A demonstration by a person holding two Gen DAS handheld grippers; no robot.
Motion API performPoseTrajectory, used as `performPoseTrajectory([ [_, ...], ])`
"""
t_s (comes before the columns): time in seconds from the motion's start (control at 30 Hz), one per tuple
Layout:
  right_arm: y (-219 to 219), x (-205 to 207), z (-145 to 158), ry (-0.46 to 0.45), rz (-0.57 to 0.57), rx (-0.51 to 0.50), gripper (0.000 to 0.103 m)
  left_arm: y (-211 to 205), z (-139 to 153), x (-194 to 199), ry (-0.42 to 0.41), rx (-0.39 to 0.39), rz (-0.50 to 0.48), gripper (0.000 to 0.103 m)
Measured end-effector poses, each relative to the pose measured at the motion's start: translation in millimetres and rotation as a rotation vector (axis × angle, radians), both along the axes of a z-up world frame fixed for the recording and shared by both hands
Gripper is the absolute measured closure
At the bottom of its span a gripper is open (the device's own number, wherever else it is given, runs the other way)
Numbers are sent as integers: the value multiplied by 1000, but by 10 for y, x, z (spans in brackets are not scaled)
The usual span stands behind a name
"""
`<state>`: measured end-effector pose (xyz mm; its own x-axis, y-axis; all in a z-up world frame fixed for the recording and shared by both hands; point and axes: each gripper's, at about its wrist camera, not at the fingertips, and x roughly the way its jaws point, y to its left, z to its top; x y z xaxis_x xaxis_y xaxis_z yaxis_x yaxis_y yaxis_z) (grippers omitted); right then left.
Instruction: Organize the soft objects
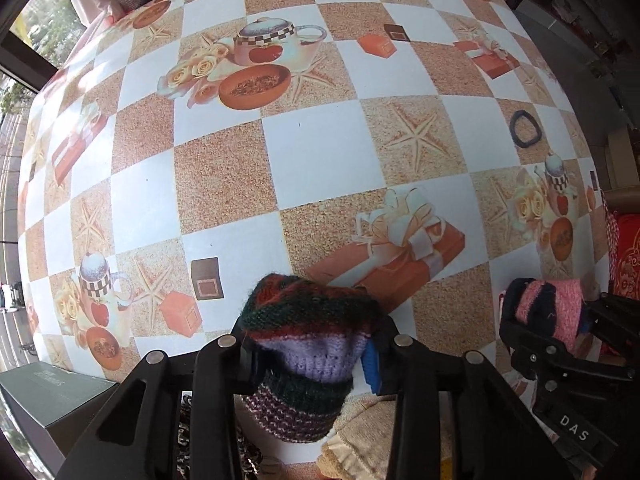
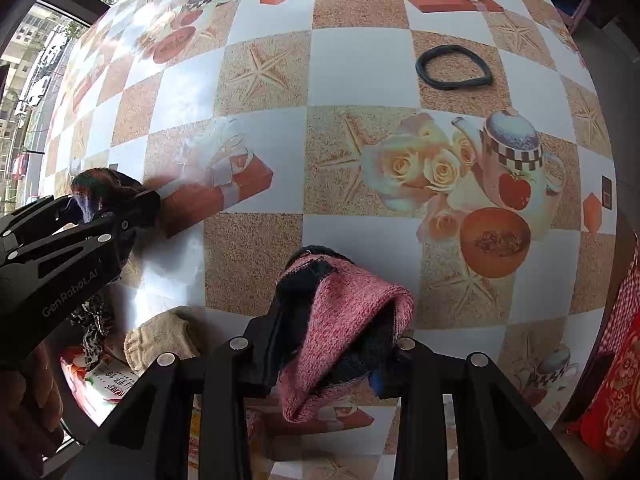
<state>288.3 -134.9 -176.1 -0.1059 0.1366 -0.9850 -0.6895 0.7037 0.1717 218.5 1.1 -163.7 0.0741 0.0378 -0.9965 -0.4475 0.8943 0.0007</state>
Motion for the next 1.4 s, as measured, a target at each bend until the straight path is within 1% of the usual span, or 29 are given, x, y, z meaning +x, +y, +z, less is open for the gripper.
performPoseTrajectory([
  [0.13, -67, -49, 237, 14, -15, 67, 68, 2, 314, -136, -52, 13, -6, 62],
  [0.3, -41, -171, 666, 3, 6, 142, 68, 23, 734, -388, -110, 10, 5, 62],
  [0.47, -26, -294, 1110, -8, 37, 207, 68, -9, 1118, -735, -158, 15, -6, 62],
  [0.6, -6, -398, 1342, -12, 62, 229, 68, -110, 1272, -1040, -171, 11, -6, 62],
  [0.67, -40, -471, 1435, -10, 78, 231, 68, -159, 1318, -1194, -166, 18, -14, 62],
  [0.8, -152, -689, 1596, -12, 108, 222, 68, -245, 1362, -1500, -149, 5, -30, 62],
  [1.07, -399, -1104, 1799, -1, 135, 199, 68, -340, 1399, -1982, -129, -32, -34, 62],
  [1.27, -578, -1375, 1760, 39, 123, 187, 68, -432, 1366, -2173, -111, -51, -73, 62],
  [1.4, -643, -1519, 1722, 57, 119, 176, 68, -432, 1378, -2249, -115, -59, -83, 62],
])
